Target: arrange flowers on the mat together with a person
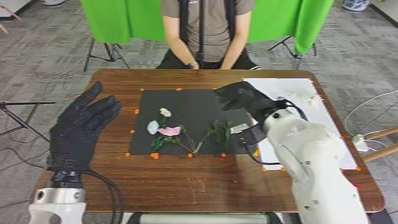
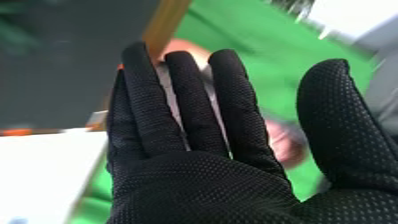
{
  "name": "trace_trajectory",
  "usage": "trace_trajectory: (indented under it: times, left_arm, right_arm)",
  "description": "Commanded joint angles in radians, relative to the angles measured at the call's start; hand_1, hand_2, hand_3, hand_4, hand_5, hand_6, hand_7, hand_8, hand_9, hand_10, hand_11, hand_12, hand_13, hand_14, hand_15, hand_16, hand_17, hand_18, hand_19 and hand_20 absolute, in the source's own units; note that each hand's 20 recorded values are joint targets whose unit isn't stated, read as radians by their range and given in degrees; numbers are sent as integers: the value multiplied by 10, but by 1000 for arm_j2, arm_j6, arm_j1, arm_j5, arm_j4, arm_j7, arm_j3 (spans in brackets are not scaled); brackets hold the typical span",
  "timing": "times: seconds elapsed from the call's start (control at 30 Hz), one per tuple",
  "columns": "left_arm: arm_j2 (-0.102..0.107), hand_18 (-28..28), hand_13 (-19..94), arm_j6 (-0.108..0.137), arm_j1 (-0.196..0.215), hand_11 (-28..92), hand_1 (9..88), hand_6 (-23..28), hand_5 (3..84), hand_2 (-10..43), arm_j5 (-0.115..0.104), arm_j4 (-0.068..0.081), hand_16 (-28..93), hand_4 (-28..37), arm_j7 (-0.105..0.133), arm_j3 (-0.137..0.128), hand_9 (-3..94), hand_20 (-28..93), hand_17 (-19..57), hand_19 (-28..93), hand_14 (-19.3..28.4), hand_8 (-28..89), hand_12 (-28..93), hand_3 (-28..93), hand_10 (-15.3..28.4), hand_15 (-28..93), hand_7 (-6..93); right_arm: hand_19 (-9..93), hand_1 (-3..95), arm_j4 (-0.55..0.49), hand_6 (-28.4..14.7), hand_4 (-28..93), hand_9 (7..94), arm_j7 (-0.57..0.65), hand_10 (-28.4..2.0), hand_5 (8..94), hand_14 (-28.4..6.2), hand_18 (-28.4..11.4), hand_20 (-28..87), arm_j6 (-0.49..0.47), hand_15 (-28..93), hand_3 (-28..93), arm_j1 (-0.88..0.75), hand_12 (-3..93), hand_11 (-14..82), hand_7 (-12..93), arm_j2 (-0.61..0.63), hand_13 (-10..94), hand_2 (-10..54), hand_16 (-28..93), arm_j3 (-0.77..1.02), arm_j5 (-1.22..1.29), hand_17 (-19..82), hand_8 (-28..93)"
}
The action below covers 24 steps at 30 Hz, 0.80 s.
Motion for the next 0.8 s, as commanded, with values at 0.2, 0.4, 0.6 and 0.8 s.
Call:
trace_trajectory:
  times: [0.2,0.4,0.6,0.8]
  left_arm:
    - [-39,194,270,3,21,207,232,88,379,69,-1,27,-84,-267,-30,6,371,-79,1,603,219,-104,77,794,204,308,110]
    - [-38,192,256,8,24,193,232,85,375,69,-1,32,-79,-267,-34,11,352,-88,-6,589,210,-104,74,795,194,287,107]
    - [-46,192,257,24,23,158,233,68,346,68,-7,40,-74,-270,-31,33,294,-91,-8,585,209,-106,63,798,158,287,109]
    - [-66,199,261,-7,30,156,232,58,329,69,8,40,-68,-273,-51,19,295,-85,-35,566,216,-113,69,799,159,296,122]
  right_arm:
    - [379,164,-63,-32,-283,415,-196,-177,428,-173,-137,72,108,125,819,-331,91,65,98,32,333,110,141,280,863,86,-123]
    - [356,139,-68,-33,-283,403,-272,-170,394,-168,-141,76,116,107,823,-361,90,62,86,46,329,133,152,283,827,83,-118]
    - [337,126,-61,-16,-283,389,-440,-152,336,-163,-147,82,183,100,823,-406,86,58,90,88,335,142,161,206,727,79,-116]
    - [338,122,-70,-7,-283,384,-456,-151,316,-171,-159,99,204,101,824,-416,88,52,99,72,344,146,172,196,730,74,-122]
